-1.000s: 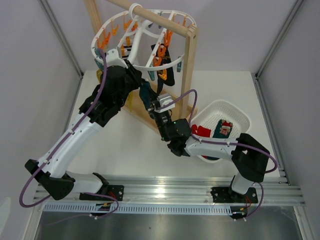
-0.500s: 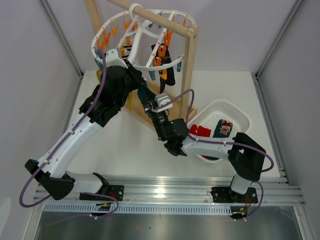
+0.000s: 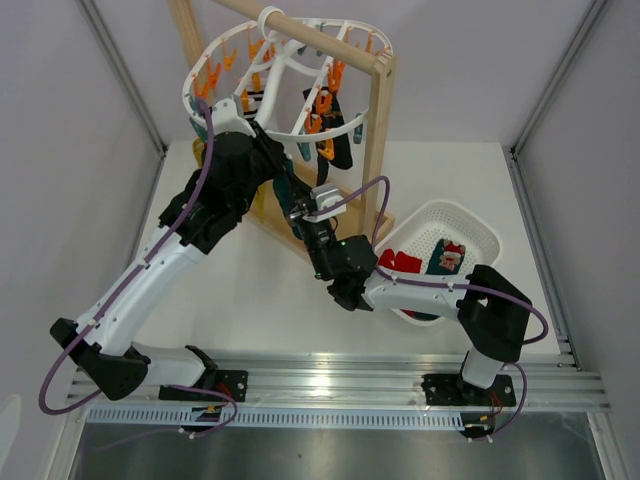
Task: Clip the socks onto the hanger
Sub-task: Clamp the sock onto the hanger.
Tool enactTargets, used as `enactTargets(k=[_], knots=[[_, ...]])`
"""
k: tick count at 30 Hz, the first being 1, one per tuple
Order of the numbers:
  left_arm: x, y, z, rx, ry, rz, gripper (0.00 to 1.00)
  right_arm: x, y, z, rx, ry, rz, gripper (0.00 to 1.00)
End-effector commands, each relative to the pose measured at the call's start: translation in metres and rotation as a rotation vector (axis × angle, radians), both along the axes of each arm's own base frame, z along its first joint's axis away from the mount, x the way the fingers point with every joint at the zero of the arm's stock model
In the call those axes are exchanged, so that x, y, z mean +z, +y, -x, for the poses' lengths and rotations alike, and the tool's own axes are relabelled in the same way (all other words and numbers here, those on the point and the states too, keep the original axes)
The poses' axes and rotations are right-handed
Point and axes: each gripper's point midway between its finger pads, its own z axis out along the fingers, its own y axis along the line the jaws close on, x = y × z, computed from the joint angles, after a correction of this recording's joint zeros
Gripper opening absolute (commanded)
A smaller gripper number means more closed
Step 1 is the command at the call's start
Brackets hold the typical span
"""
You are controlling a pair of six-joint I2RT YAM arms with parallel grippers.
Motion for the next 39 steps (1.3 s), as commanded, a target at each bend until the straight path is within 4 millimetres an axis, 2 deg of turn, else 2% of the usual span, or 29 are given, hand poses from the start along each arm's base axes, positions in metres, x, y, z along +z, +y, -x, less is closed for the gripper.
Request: enactTargets(k=[1,3,4,12,15,18,19,21,22,25,28,29,31,33,34,35,36,37,38,39], knots=[[0.010,0.006,0.000,0.028,-0.030,0.034,0.27,0.025,-0.001,0.006,0.023,-0.024,-0.086,0.00],[0.012,0.008,0.002,0.027,-0.042,0.035,0.35,0.024,0.000,0.006,0.025,-0.019,-0.076,0.00],[0.014,0.009,0.003,0.028,-0.050,0.037,0.44,0.024,0.000,0.006,0.027,-0.016,-0.076,0.02],[0.029,0.022,0.020,0.017,-0.091,0.039,0.68,0.018,0.000,0.005,0.029,0.007,-0.061,0.17],[0.035,0.030,0.030,0.014,-0.106,0.041,0.79,0.019,-0.001,0.006,0.033,0.011,-0.059,0.25],[0.036,0.037,0.037,0.016,-0.109,0.033,0.85,0.016,-0.002,0.005,0.032,0.019,-0.054,0.37],[0.040,0.041,0.042,0.015,-0.119,0.036,0.88,0.017,-0.005,0.006,0.030,0.022,-0.055,0.43],[0.040,0.046,0.047,0.019,-0.119,0.029,0.89,0.017,-0.005,0.007,0.036,0.031,-0.051,0.48],[0.041,0.051,0.051,0.021,-0.123,0.027,0.90,0.017,-0.006,0.007,0.037,0.038,-0.042,0.55],[0.039,0.061,0.055,0.040,-0.113,0.010,0.92,0.014,-0.005,0.008,0.043,0.056,-0.005,0.68],[0.033,0.069,0.059,0.057,-0.106,-0.005,0.93,0.016,-0.010,0.013,0.063,0.075,0.015,0.80],[0.031,0.072,0.062,0.063,-0.105,-0.008,0.93,0.024,-0.016,0.017,0.070,0.074,0.009,0.82],[0.029,0.074,0.066,0.061,-0.104,-0.004,0.93,0.017,-0.016,0.020,0.090,0.113,0.053,0.89],[0.026,0.071,0.070,0.031,-0.099,0.006,0.93,0.025,-0.024,0.027,0.104,0.131,0.059,0.93],[0.026,0.069,0.072,0.019,-0.099,0.019,0.93,0.016,-0.026,0.027,0.101,0.167,0.110,0.96],[0.025,0.067,0.073,0.005,-0.095,0.022,0.93,0.015,-0.030,0.028,0.101,0.184,0.123,0.97],[0.024,0.061,0.074,-0.023,-0.089,0.025,0.93,0.028,-0.041,0.033,0.109,0.190,0.102,0.98],[0.026,0.059,0.076,-0.036,-0.089,0.035,0.94,0.018,-0.044,0.034,0.106,0.226,0.150,0.99],[0.025,0.056,0.077,-0.053,-0.078,0.034,0.94,0.018,-0.049,0.036,0.107,0.240,0.162,0.99],[0.024,0.048,0.079,-0.098,-0.071,0.040,0.94,0.028,-0.061,0.041,0.110,0.243,0.148,0.99]])
